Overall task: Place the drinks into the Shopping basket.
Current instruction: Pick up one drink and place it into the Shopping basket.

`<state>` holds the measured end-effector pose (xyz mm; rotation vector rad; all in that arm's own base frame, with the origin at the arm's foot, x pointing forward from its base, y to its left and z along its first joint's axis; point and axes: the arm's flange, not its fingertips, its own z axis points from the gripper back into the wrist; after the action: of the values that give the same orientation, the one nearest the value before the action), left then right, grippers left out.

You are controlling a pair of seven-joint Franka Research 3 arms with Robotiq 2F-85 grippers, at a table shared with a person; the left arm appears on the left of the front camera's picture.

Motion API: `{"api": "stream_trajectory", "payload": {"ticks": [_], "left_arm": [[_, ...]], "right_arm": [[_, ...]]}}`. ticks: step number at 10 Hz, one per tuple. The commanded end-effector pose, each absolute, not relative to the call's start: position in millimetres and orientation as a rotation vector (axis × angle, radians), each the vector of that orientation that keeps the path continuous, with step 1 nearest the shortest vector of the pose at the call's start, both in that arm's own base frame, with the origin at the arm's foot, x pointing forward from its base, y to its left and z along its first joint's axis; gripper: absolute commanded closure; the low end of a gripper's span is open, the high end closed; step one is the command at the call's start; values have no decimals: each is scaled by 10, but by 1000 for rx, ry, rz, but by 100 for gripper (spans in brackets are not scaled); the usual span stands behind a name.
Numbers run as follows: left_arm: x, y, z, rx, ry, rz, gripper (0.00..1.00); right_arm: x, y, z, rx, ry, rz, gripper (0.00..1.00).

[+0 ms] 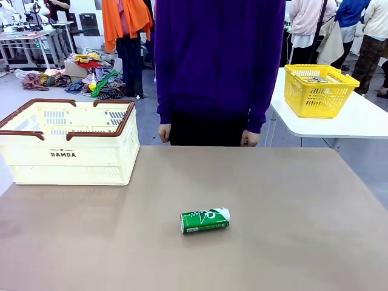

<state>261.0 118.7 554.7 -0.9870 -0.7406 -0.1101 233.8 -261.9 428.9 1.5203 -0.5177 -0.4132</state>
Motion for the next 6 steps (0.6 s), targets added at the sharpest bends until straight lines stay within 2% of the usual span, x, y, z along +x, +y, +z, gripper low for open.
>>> {"api": "stream_trajectory", "payload": {"ticks": [1, 3, 4, 6], "left_arm": [[2996, 183, 5676, -829, -508, -476, 0], [3185, -892, 5522, -728, -277, -769, 0], [3192, -1302, 5439, -625, -246, -870, 0], [3088, -1864, 5150, -531, -107, -1016, 0]], "right_arm": [[2331, -2640, 4321, 1525, -524, -402, 0], [2331, -2640, 4321, 1525, -524, -402, 0], [2331, -2640, 4321, 1525, -524, -402, 0], [2331, -2640, 4321, 1525, -524, -402, 0]]}}
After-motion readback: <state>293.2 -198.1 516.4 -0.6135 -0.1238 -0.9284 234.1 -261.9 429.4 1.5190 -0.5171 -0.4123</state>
